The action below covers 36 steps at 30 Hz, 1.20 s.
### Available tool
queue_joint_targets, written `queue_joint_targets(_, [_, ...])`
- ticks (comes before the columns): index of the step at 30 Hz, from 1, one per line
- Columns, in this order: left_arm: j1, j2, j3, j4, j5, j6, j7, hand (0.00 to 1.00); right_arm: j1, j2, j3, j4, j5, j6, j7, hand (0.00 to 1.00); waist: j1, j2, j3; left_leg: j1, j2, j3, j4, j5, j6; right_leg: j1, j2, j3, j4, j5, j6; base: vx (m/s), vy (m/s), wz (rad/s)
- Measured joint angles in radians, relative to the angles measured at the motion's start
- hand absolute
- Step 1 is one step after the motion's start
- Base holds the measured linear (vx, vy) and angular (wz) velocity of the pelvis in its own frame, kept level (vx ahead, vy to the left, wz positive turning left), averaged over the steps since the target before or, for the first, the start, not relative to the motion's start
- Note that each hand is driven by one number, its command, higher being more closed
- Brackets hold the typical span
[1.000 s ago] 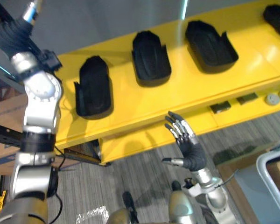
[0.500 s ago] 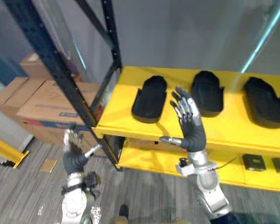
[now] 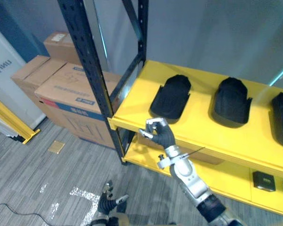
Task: Walk over and take plastic housings, then place them on the shelf
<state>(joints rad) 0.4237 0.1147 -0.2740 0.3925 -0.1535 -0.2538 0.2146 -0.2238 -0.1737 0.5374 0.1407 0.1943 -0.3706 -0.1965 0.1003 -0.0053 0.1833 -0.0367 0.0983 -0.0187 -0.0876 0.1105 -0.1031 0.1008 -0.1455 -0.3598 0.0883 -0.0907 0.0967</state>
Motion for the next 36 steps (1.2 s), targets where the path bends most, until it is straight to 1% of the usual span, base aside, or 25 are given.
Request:
queue_joint_targets(4, [-0.036, 0.015, -0.025, 0.032, 0.005, -0.009, -0.002, 0.0, -0.047, 0.054, -0.01, 0.104, -0.052, -0.003, -0.115, 1.0, 0.0, 0.007, 0.037, -0.016, 0.008, 0.006, 0.0, 0.004, 0.0, -0.02, 0.005, 0.007, 0.011, 0.002, -0.002, -0.04, -0.016, -0.04])
queue_joint_targets(5, [-0.048, 0.018, -0.025, 0.033, 0.003, -0.018, -0.001, 0.0, -0.06, 0.063, -0.012, 0.119, -0.064, -0.003, -0.141, 1.0, -0.001, 0.008, 0.045, -0.023, 0.01, 0.006, 0.001, 0.007, -0.001, -0.033, 0.007, 0.007, 0.014, 0.004, -0.003, 0.0, 0.0, 0.0])
queue_joint_targets(6, [-0.058, 0.022, -0.025, 0.033, 0.002, -0.029, -0.001, 0.0, -0.066, 0.069, -0.016, 0.119, -0.073, -0.003, -0.156, 1.0, 0.0, 0.009, 0.06, -0.023, 0.01, 0.006, 0.001, 0.008, -0.001, -0.033, 0.007, 0.007, 0.016, 0.004, -0.003, 0.0, 0.0, 0.0])
queue_joint_targets(10, [-0.069, 0.03, -0.026, 0.035, -0.005, -0.036, -0.002, 0.0, -0.085, 0.099, -0.036, 0.134, -0.092, -0.004, -0.197, 1.0, 0.0, 0.016, 0.071, -0.022, 0.009, 0.006, 0.005, 0.008, -0.001, -0.033, 0.005, 0.007, 0.02, 0.004, -0.003, 0.01, -0.002, 0.0])
queue_joint_targets(13, [-0.072, 0.029, -0.035, 0.046, -0.008, -0.036, -0.002, 0.0, -0.118, 0.105, -0.063, 0.162, -0.093, -0.004, -0.215, 1.0, -0.001, 0.025, 0.076, -0.02, 0.01, 0.009, 0.005, 0.008, -0.001, -0.033, 0.005, 0.007, 0.022, 0.002, -0.003, 0.0, 0.0, 0.0])
queue_joint_targets(16, [-0.073, 0.026, -0.054, 0.062, -0.035, -0.036, -0.007, 0.0, -0.161, 0.106, -0.099, 0.188, -0.093, -0.003, -0.221, 1.0, -0.001, 0.041, 0.089, -0.018, 0.01, 0.009, 0.005, 0.008, -0.001, -0.033, 0.005, 0.007, 0.026, -0.001, -0.004, 0.0, 0.0, 0.0])
queue_joint_targets(21, [-0.076, 0.025, -0.053, 0.06, -0.042, -0.037, -0.026, 0.0, -0.226, 0.107, -0.124, 0.227, -0.093, 0.008, -0.233, 1.0, 0.0, 0.05, 0.125, -0.022, 0.011, 0.008, 0.005, 0.006, 0.008, -0.053, -0.001, 0.007, 0.062, -0.02, -0.007, 0.0, -0.005, 0.01])
queue_joint_targets(22, [-0.077, 0.025, -0.053, 0.06, -0.043, -0.037, -0.027, 0.0, -0.239, 0.107, -0.127, 0.245, -0.092, 0.025, -0.24, 1.0, 0.0, 0.05, 0.126, -0.023, 0.008, 0.007, 0.006, 0.01, 0.004, -0.057, -0.005, 0.006, 0.071, -0.025, -0.004, 0.01, -0.009, 0.04])
queue_joint_targets(23, [-0.077, 0.024, -0.053, 0.06, -0.043, -0.037, -0.028, 0.0, -0.244, 0.108, -0.128, 0.254, -0.092, 0.031, -0.241, 1.0, 0.0, 0.05, 0.126, -0.024, 0.007, 0.007, 0.006, 0.01, 0.004, -0.06, -0.007, 0.006, 0.077, -0.029, -0.004, 0.02, -0.012, 0.07])
queue_joint_targets(24, [-0.078, 0.025, -0.054, 0.059, -0.044, -0.038, -0.029, 0.0, -0.265, 0.114, -0.146, 0.278, -0.091, 0.05, -0.241, 1.0, 0.001, 0.051, 0.127, -0.032, 0.004, 0.004, 0.006, 0.011, 0.005, -0.07, -0.011, 0.005, 0.088, -0.035, -0.004, 0.02, -0.011, 0.06])
queue_joint_targets(26, [-0.078, 0.024, -0.054, 0.057, -0.045, -0.038, -0.029, 0.0, -0.276, 0.118, -0.161, 0.289, -0.091, 0.063, -0.241, 1.0, 0.002, 0.053, 0.131, -0.033, 0.003, 0.003, 0.006, 0.012, 0.006, -0.071, -0.012, 0.004, 0.088, -0.035, -0.005, 0.01, -0.023, 0.05])
queue_joint_targets(27, [-0.083, 0.017, -0.054, 0.056, -0.044, -0.039, -0.028, 0.0, -0.334, 0.12, -0.189, 0.328, -0.089, 0.071, -0.243, 1.0, 0.002, 0.063, 0.148, -0.032, 0.0, 0.002, 0.006, 0.013, 0.006, -0.081, -0.02, 0.003, 0.115, -0.053, -0.004, 0.0, -0.04, 0.06])
queue_joint_targets(30, [-0.084, 0.01, -0.053, 0.058, -0.044, -0.039, -0.025, 0.0, -0.348, 0.12, -0.196, 0.344, -0.09, 0.068, -0.251, 1.0, 0.003, 0.069, 0.153, -0.028, -0.005, 0.001, 0.006, 0.013, 0.007, -0.085, -0.03, 0.003, 0.138, -0.067, -0.004, 0.0, -0.02, 0.03])
queue_joint_targets(32, [-0.094, 0.005, -0.052, 0.056, -0.046, -0.046, -0.024, 0.0, -0.384, 0.119, -0.208, 0.358, -0.09, 0.061, -0.261, 1.0, 0.003, 0.075, 0.183, -0.02, -0.009, 0.001, 0.006, 0.013, 0.007, -0.089, -0.038, 0.003, 0.167, -0.083, -0.001, -0.04, -0.029, 0.01])
queue_joint_targets(34, [-0.095, 0.004, -0.052, 0.056, -0.046, -0.047, -0.023, 0.0, -0.42, 0.116, -0.243, 0.402, -0.091, 0.053, -0.261, 1.0, 0.003, 0.076, 0.185, -0.023, -0.016, -0.001, 0.006, 0.015, 0.01, -0.1, -0.049, 0.003, 0.19, -0.094, -0.001, -0.02, -0.018, 0.04])
queue_joint_targets(36, [-0.105, 0.004, -0.053, 0.051, -0.046, -0.051, -0.021, 0.0, -0.47, 0.114, -0.296, 0.438, -0.091, 0.035, -0.262, 1.0, 0.004, 0.083, 0.207, -0.022, -0.022, -0.004, 0.006, 0.019, 0.015, -0.101, -0.056, 0.001, 0.201, -0.098, 0.001, -0.02, -0.006, 0.06])
